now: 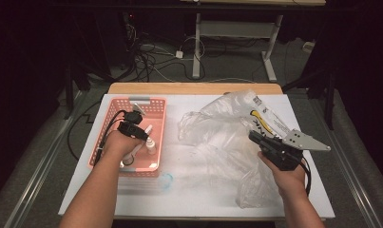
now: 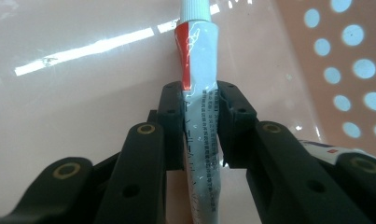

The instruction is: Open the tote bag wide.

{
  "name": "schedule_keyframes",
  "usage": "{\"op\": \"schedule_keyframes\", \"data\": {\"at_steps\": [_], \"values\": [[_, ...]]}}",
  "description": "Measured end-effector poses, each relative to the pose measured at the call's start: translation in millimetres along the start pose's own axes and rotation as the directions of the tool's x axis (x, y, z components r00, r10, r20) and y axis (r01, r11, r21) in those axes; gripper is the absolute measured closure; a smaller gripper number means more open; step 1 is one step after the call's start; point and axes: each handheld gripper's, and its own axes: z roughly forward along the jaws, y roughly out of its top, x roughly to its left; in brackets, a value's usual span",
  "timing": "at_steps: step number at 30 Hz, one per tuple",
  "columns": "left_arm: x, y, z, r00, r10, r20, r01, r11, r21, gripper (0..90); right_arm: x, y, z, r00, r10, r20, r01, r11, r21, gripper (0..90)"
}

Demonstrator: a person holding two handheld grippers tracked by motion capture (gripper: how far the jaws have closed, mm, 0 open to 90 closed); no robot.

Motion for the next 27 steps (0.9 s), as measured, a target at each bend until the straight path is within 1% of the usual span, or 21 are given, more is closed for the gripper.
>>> {"op": "schedule_keyframes", "data": {"at_steps": [6, 9, 12, 14, 16, 18, 19, 21, 23, 27], "values": [[1.2, -3.2, -6.3, 1.0000, 0.006, 0.002, -0.006, 0.9989, -0.047, 71.8, 0.2, 0.3, -0.5, 1.0000, 0.003, 0.002, -0.003, 1.000, -0.003, 90.0], [2.3, -6.1, -10.6, 0.9999, -0.004, 0.010, 0.005, 0.9962, -0.087, 71.8, 0.2, 0.3, -0.3, 1.0000, -0.001, 0.001, 0.001, 1.000, -0.003, 90.0], [2.3, -9.3, -15.6, 0.9998, 0.003, 0.018, 0.000, 0.9918, -0.128, 71.8, 0.6, 0.4, -0.2, 1.0000, 0.001, 0.002, -0.001, 1.000, -0.003, 90.0], [1.5, -11.2, -18.2, 0.9997, 0.005, 0.023, -0.002, 0.9875, -0.157, 71.8, 0.8, 0.4, -0.2, 1.0000, -0.001, 0.002, 0.001, 1.000, -0.003, 90.0], [0.2, -13.2, -20.5, 0.9996, 0.020, 0.021, -0.016, 0.9827, -0.185, 71.9, 0.8, 0.4, -0.2, 1.0000, -0.001, 0.003, 0.001, 1.000, -0.003, 90.0], [-0.9, -14.7, -22.7, 0.9994, 0.030, 0.019, -0.026, 0.9790, -0.202, 71.8, 0.9, 0.5, -0.6, 1.0000, -0.004, 0.002, 0.004, 1.000, -0.001, 90.0], [-1.7, -16.1, -24.0, 0.9992, 0.035, 0.022, -0.029, 0.9746, -0.222, 71.8, 1.0, 0.5, -0.6, 1.0000, -0.005, 0.002, 0.005, 1.000, -0.001, 90.0], [-2.4, -18.0, -26.1, 0.9990, 0.040, 0.022, -0.033, 0.9684, -0.247, 71.8, 1.0, 0.4, -0.7, 1.0000, -0.004, 0.002, 0.004, 1.000, -0.001, 90.0], [-3.3, -20.0, -27.5, 0.9987, 0.041, 0.032, -0.031, 0.9618, -0.272, 71.8, 1.4, 0.2, -0.4, 1.0000, 0.000, 0.003, 0.000, 1.000, -0.001, 90.0], [-6.2, -22.8, -30.6, 0.9982, 0.055, 0.022, -0.046, 0.9514, -0.304, 71.9, 1.6, 0.0, -0.3, 1.0000, 0.000, 0.001, 0.000, 1.000, 0.003, 90.0]]}}
